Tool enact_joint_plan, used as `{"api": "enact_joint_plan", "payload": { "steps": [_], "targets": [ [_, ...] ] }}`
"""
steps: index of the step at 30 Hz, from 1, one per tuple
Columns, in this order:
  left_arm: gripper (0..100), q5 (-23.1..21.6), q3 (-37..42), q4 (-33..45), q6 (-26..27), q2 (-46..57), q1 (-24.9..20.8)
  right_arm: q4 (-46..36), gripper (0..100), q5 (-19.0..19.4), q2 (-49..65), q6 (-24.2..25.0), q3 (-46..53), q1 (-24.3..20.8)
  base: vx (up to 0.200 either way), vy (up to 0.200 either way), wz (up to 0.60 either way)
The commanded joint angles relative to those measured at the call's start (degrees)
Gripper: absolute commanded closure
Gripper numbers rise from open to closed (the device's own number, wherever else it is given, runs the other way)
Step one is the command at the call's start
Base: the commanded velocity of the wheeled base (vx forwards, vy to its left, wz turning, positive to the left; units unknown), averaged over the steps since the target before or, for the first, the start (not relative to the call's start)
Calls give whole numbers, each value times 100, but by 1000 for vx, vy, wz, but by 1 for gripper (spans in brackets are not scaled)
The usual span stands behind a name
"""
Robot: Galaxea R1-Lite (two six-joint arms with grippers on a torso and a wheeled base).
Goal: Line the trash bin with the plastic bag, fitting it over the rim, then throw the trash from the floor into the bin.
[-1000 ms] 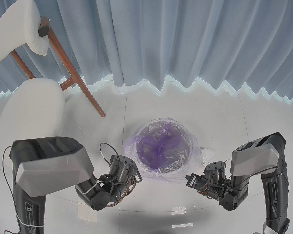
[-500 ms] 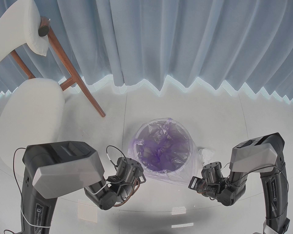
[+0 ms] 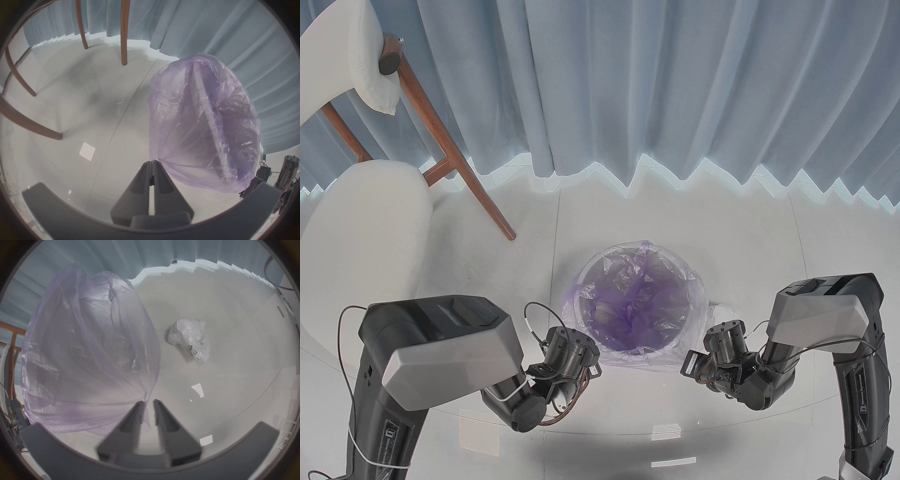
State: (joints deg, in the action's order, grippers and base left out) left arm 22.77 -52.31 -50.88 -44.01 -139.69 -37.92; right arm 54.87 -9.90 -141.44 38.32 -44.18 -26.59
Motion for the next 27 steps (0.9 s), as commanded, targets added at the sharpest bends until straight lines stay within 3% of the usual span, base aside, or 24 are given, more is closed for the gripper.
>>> {"api": "enact_joint_plan", "payload": {
  "steps": [1,10,19,27],
  "targets": [
    [100,17,-34,-9,68,-58,4,68,0,6,-24,1,6,4,0,0,0],
    [100,149,502,-264,129,724,-171,305,0,32,749,343,770,13,0,0,0],
    [100,113,2533,-361,331,3414,-312,1975,0,630,1997,273,2950,620,0,0,0],
    [100,131,3552,-361,77,4108,-409,2942,0,823,1839,255,3363,769,0,0,0]
  ]
}}
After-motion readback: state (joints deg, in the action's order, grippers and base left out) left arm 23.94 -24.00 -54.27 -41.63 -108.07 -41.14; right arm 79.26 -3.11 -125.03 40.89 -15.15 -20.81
